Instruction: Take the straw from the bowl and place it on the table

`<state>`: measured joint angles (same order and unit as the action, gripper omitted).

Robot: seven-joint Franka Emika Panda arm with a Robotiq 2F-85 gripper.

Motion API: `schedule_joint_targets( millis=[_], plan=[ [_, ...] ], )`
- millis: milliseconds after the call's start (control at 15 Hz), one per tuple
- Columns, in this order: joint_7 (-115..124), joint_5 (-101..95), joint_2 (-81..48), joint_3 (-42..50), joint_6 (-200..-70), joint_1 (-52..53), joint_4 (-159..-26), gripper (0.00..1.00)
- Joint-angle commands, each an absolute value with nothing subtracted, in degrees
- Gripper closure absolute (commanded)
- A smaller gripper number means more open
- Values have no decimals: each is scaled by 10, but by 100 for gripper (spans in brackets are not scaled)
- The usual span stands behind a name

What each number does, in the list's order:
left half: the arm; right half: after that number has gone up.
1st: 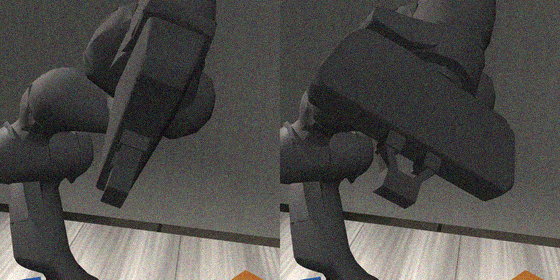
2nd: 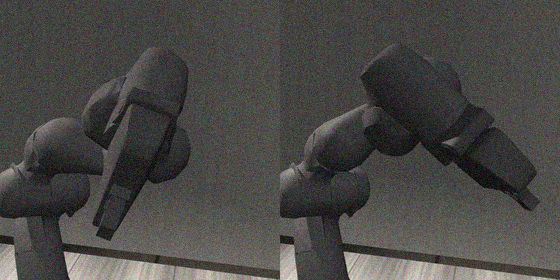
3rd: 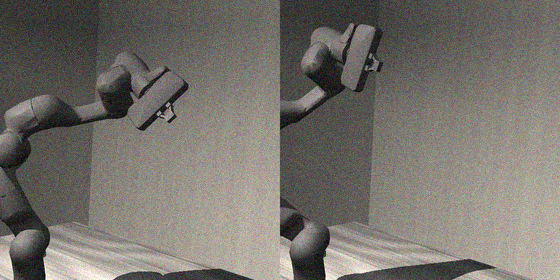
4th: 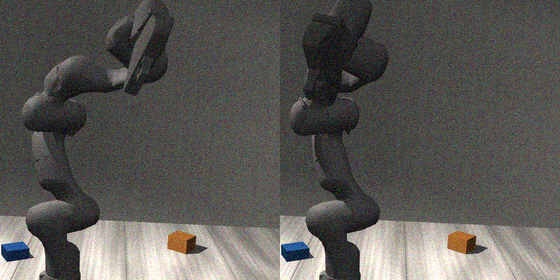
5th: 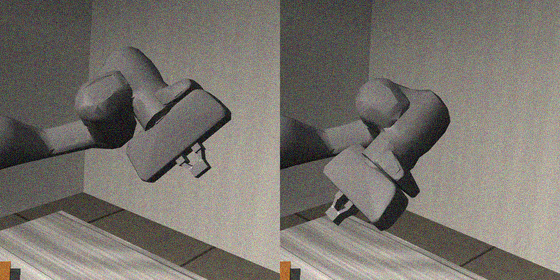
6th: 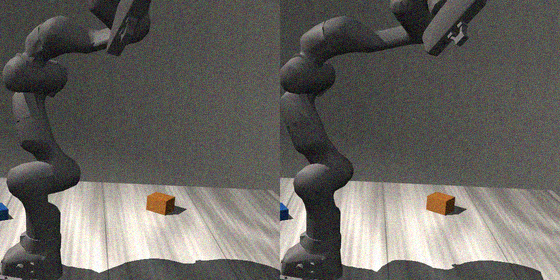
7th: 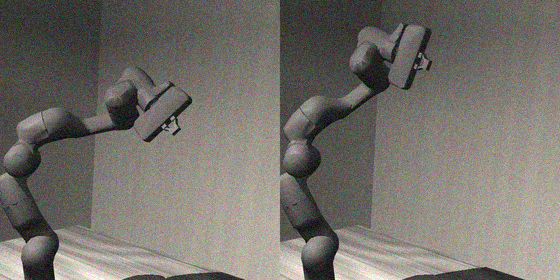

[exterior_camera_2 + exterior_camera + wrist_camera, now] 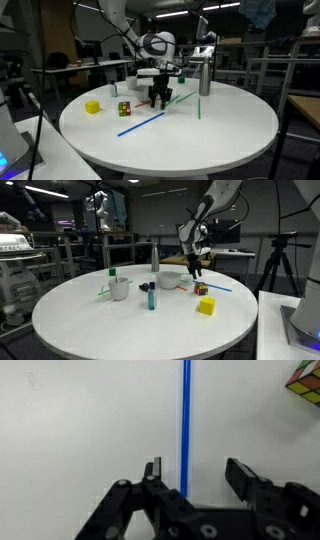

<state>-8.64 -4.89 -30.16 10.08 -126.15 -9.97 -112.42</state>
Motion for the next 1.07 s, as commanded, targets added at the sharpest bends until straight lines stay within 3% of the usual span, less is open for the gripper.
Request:
schedule_joint_targets(
  millis=[0,667,733,1000],
  plan=[
    [-89,-38,-270,86,-1195,-108,-1121,0],
    [-112,-14,-77,24,-1101,-64,-1207,0],
    [-97,-29,-122,35,-1117,-67,-1175,0],
    [-96,-25,-86,27,-1106,-55,-1198,0]
  ],
)
